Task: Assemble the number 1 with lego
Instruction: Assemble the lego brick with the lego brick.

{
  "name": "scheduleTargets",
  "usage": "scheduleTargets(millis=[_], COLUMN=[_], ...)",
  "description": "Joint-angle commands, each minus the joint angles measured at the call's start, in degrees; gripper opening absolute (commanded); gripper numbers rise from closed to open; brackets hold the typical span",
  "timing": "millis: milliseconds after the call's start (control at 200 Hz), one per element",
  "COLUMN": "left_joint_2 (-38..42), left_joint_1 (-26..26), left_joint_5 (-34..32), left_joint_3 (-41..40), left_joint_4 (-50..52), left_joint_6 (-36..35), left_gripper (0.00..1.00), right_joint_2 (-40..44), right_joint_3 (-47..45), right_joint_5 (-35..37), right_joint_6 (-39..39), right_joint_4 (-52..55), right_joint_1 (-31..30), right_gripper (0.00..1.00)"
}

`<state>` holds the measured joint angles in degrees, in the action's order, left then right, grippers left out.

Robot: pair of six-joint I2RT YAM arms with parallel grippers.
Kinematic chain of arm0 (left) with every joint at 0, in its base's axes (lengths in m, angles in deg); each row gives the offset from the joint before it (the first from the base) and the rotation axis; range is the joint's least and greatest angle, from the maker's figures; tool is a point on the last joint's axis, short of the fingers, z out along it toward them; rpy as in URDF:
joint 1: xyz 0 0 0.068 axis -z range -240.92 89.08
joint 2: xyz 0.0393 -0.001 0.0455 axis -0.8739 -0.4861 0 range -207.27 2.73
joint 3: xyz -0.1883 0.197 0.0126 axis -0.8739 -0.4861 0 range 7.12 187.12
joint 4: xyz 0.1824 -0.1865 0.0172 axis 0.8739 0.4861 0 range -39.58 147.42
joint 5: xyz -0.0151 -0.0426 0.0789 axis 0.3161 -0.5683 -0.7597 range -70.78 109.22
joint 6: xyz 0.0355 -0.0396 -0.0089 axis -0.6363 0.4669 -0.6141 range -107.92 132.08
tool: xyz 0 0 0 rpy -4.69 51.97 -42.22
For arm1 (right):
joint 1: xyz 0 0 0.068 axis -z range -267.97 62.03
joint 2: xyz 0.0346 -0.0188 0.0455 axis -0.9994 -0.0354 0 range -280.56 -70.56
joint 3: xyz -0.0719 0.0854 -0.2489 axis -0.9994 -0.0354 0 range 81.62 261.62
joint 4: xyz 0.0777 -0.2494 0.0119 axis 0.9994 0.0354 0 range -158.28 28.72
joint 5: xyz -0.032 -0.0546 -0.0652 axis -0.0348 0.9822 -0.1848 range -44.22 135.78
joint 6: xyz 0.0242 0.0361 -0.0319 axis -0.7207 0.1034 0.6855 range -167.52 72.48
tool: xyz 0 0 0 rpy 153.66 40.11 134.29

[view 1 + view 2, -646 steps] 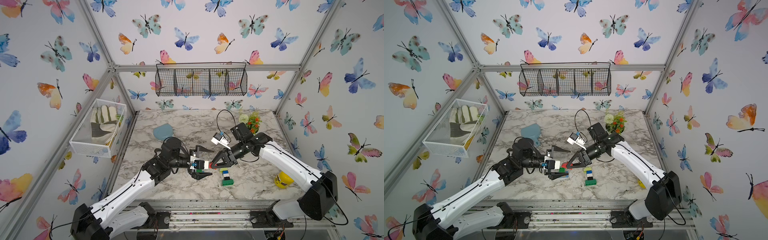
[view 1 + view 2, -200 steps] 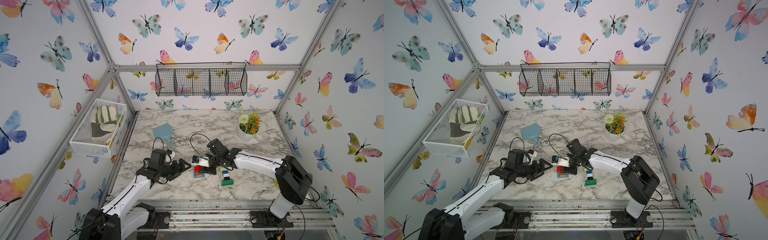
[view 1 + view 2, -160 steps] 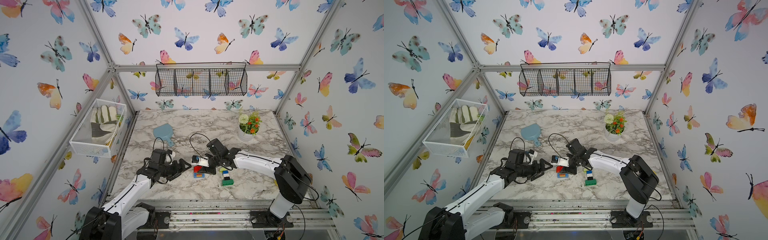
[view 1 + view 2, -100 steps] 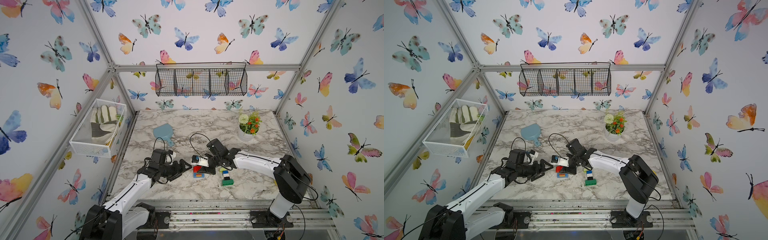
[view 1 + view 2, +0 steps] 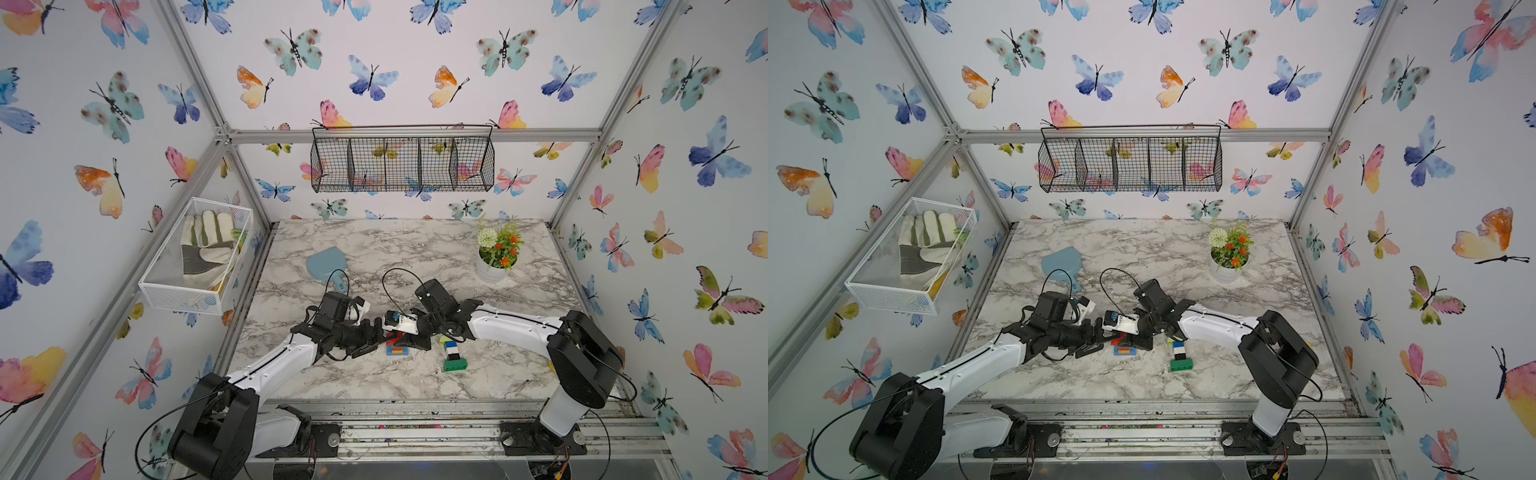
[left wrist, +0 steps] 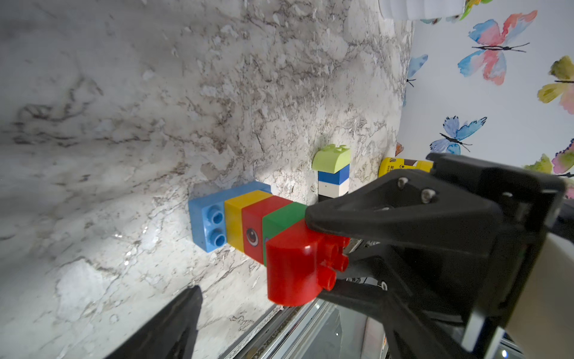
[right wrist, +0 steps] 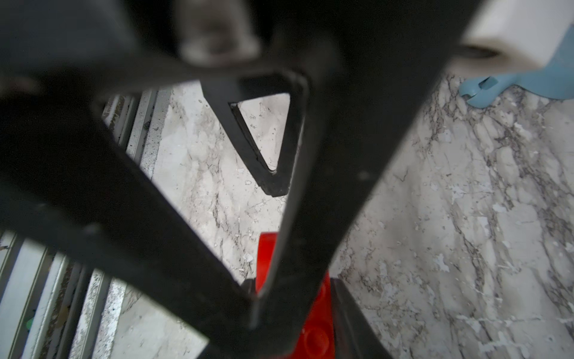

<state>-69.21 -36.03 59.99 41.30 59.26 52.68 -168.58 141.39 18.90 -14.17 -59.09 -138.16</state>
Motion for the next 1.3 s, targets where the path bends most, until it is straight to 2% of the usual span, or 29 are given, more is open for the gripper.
scheduleTargets(millis=[0, 285, 456, 516, 651, 751, 926, 1096, 1196, 1296], left_joint_2=[-2.1, -7.1, -9.0, -9.7, -10.8, -11.1, -11.0, -11.0, -11.1, -10.8], left_joint_1=[0.3, 2.1, 2.5, 2.6, 2.6, 2.6, 2.6, 2.6, 2.5, 2.5], left_joint_5=[0.3, -1.2, -3.7, -5.0, -5.9, -6.3, -6.6, -6.8, -6.8, -6.6], left_joint_3=[1.2, 1.8, 1.3, 1.0, 0.1, 0.0, 0.0, -0.2, 0.2, 1.6], left_joint_4=[-0.9, -0.7, 1.7, 2.8, 3.6, 4.2, 4.7, 4.9, 4.9, 5.1], left_joint_6=[-2.2, -4.0, -6.5, -7.6, -8.8, -9.3, -9.8, -10.0, -10.3, -10.4], left_gripper=[0.9, 0.68, 0.63, 0.62, 0.58, 0.57, 0.55, 0.54, 0.58, 0.64], right_joint_2=[-2.4, -2.1, -1.7, -1.3, 0.5, 2.8, 8.2, 15.3, 19.2, 21.5], right_joint_3=[-3.1, -3.6, -4.1, -4.2, -4.2, -4.7, -6.5, -10.9, -13.4, -14.7], right_joint_5=[1.2, 0.6, 0.4, 0.2, -0.5, -1.3, -3.7, -4.9, -2.1, 2.2], right_joint_6=[-1.5, -2.5, -3.3, -3.8, -6.0, -8.0, -12.3, -22.7, -31.7, -41.5], right_joint_4=[5.1, 4.4, 3.8, 3.5, 1.6, -0.4, -2.8, -7.3, -10.3, -11.2], right_joint_1=[-0.3, -0.4, -0.3, -0.3, -0.3, -0.2, 0.3, 2.5, 2.9, 2.9], right_gripper=[0.02, 0.02, 0.04, 0.1, 0.33, 0.47, 0.58, 0.59, 0.58, 0.51])
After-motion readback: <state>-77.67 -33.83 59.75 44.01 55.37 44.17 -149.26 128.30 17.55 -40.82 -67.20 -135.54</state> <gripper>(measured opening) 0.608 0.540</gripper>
